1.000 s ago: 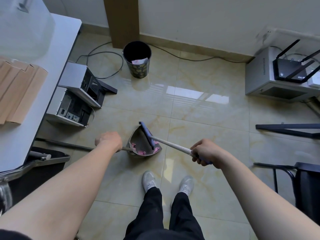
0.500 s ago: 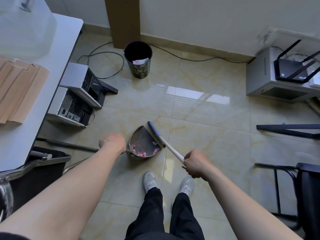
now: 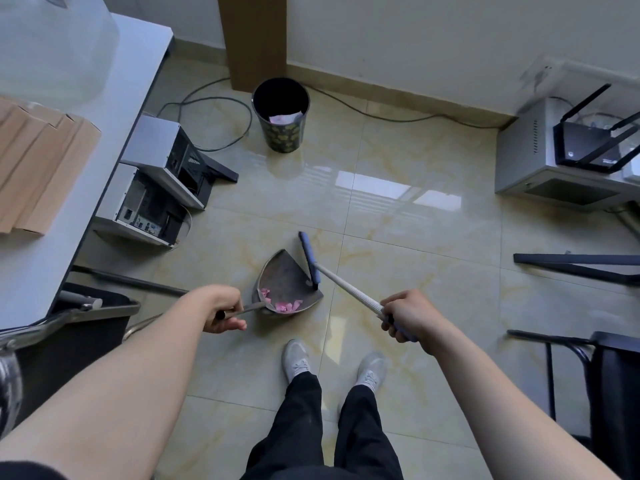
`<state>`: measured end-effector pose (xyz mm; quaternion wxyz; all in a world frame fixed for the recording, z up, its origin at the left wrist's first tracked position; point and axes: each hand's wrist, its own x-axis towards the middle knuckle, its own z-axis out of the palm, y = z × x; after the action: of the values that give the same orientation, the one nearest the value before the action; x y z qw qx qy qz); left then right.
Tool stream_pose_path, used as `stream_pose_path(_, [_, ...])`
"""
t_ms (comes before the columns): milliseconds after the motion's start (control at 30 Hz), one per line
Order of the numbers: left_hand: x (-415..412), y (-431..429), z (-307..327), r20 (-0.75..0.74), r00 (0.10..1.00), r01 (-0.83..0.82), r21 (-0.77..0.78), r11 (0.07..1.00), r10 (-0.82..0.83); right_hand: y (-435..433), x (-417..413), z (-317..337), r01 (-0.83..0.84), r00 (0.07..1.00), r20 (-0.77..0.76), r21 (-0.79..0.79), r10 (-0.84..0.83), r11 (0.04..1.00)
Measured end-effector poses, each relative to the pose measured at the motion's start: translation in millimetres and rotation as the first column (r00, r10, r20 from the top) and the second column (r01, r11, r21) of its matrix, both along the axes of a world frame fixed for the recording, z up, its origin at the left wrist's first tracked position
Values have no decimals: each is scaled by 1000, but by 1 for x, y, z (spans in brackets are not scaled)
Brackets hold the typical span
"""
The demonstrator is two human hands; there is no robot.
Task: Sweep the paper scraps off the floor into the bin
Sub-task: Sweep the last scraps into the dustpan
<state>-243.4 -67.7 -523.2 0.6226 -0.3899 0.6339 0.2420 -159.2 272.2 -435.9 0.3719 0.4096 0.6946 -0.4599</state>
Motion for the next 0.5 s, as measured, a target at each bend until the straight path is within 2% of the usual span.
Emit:
stream_pose_path(100, [13,0,-8,4,977,-213,47,976,213,0,3,1,31,999,-24,32,-31,999])
stream_pose_path(167, [18,1,-9,-12,963,-268,43,962,269,-2,5,-2,-11,999,-34,77,14,997])
stream_pose_path(333, [16,-4,7,-25,981,-192,23,981,193,-17,8,-9,-122,991,-40,187,131,975])
stream_pose_path(500, [14,-17,10,-37,988,-150,-15,989,150,-34,9,-16,-238,970,7,202,242,950])
